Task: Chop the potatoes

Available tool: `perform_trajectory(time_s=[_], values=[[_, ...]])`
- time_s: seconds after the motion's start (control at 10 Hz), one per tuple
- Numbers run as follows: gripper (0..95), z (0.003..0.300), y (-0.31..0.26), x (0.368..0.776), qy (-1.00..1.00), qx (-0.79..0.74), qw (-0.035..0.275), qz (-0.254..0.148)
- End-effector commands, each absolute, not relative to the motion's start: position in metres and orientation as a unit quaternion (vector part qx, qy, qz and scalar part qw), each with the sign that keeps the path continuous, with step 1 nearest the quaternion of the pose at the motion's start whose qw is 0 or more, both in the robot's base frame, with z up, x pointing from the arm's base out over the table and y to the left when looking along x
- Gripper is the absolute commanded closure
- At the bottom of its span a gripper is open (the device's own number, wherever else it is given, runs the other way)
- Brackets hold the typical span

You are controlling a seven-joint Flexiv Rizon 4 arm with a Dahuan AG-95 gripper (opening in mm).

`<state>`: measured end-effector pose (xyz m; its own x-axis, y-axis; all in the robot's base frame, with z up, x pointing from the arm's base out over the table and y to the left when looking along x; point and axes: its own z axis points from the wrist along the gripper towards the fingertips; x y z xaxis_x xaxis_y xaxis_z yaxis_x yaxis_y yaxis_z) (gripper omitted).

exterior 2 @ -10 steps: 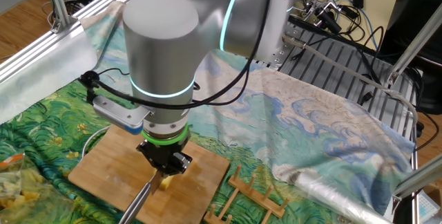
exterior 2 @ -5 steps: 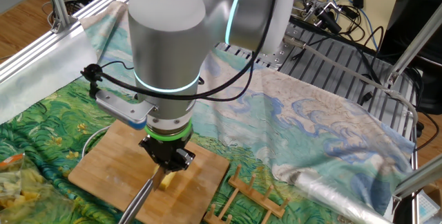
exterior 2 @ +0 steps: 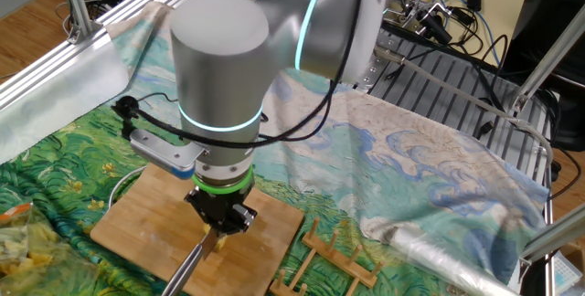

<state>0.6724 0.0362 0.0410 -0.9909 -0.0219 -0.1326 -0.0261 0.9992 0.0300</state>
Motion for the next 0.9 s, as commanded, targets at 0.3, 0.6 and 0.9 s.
perform_trajectory(time_s=[0.3, 0.6, 0.9], values=[[95.0, 0.032, 0.038, 0.673, 0.998, -0.007, 0.065, 0.017], [95.0, 0.041, 0.037, 0.674, 0.999, -0.007, 0.049, 0.017], [95.0, 0.047, 0.037, 0.674, 0.999, -0.008, 0.044, 0.015]])
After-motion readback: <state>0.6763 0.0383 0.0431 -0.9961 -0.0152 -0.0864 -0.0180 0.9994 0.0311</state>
